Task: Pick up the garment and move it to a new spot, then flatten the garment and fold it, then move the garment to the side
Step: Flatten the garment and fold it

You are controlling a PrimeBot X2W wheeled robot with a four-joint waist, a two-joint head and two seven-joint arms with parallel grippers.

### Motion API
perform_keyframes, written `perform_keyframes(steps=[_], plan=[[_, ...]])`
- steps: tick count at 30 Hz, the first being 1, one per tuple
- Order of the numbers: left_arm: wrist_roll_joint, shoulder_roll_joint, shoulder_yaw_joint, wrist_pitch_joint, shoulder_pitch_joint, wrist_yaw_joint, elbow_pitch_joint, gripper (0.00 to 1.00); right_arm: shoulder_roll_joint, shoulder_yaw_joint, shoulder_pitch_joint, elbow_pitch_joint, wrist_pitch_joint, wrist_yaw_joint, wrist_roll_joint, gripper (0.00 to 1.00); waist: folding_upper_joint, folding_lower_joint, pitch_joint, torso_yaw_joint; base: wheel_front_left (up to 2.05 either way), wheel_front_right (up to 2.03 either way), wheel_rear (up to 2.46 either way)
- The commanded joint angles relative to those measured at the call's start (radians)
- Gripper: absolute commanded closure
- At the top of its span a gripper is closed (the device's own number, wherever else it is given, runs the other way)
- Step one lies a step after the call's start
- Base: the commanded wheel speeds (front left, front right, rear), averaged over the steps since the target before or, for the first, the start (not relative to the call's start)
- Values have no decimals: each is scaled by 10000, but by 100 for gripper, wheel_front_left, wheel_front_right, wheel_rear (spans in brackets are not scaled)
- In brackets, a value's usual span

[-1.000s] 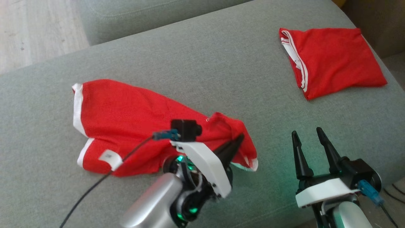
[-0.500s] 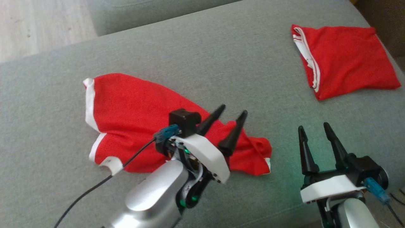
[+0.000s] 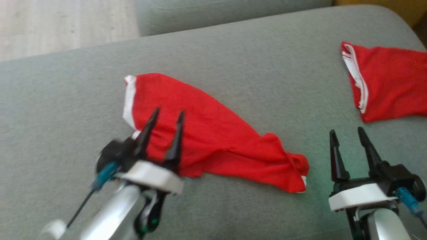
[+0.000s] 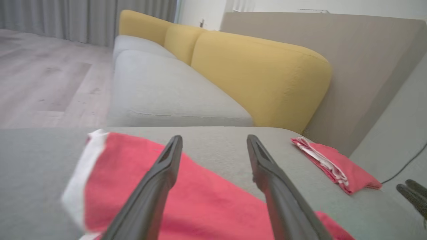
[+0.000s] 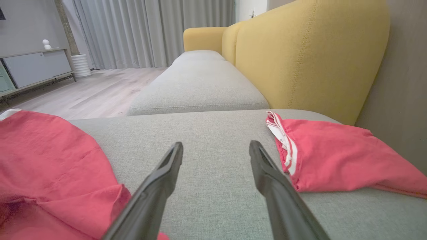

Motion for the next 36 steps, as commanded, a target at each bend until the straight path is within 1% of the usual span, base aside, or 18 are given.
perform_keyframes(steps=[1, 5, 9, 11, 12, 13, 15, 17, 21, 22, 25, 30, 36], plan=[[54, 449, 707, -275, 214, 139, -402, 0, -49, 102, -84, -395, -67, 73, -116, 0, 0, 0, -220, 327, 0, 0, 0], [318, 726, 1553, -420, 1265, 230, -723, 0, -49, -125, -66, -476, -67, 73, -223, 0, 0, 0, -242, 685, 0, 0, 0], [981, 565, 2761, -430, 2362, 92, -1185, 0, -49, -263, -80, -537, -67, 73, -292, 0, 0, 0, -158, 1035, 0, 0, 0], [1256, 357, 3304, -431, 2876, -52, -1270, 0, -49, -286, -61, -536, -67, 73, -320, 0, 0, 0, -142, 1176, 0, 0, 0], [1506, 299, 3534, -432, 3084, -143, -1324, 0, -49, -299, -56, -534, -67, 73, -328, 0, 0, 0, -142, 1228, 0, 0, 0], [1506, 299, 3534, -432, 3084, -143, -1324, 0, -49, -299, -56, -534, -67, 73, -328, 0, 0, 0, -142, 1228, 0, 0, 0], [1914, 103, 4021, -432, 3518, -293, -1393, 0, -49, -291, -42, -515, -67, 73, -328, 0, 0, 0, -163, 1309, 0, 0, 0], [2352, -96, 4467, -433, 3892, -518, -1476, 0, -49, -287, -12, -493, -67, 73, -322, 0, 0, 0, -197, 1374, 0, 0, 0], [3324, -482, 5152, -433, 4418, -1169, -1641, 0, -49, -243, 34, -444, -67, 73, -319, 0, 0, 0, -264, 1425, 0, 0, 0], [3629, -764, 5534, -433, 4619, -1433, -1653, 0, -49, -209, 48, -418, -67, 73, -319, 0, 0, 0, -312, 1417, 0, 0, 0], [3968, -1178, 6074, -434, 4833, -1805, -1658, 0, -49, -178, 71, -402, -67, 73, -321, 0, 0, 0, -374, 1379, 0, 0, 0], [4383, -1632, 6721, -434, 5013, -2215, -1630, 0, -49, -150, 101, -378, -67, 73, -329, 0, 0, 0, -415, 1296, 0, 0, 0], [4683, -1890, 7079, -434, 4996, -2481, -1558, 0, -49, -150, 87, -400, -67, 73, -340, 0, 0, 0, -343, 1261, 0, 0, 0]])
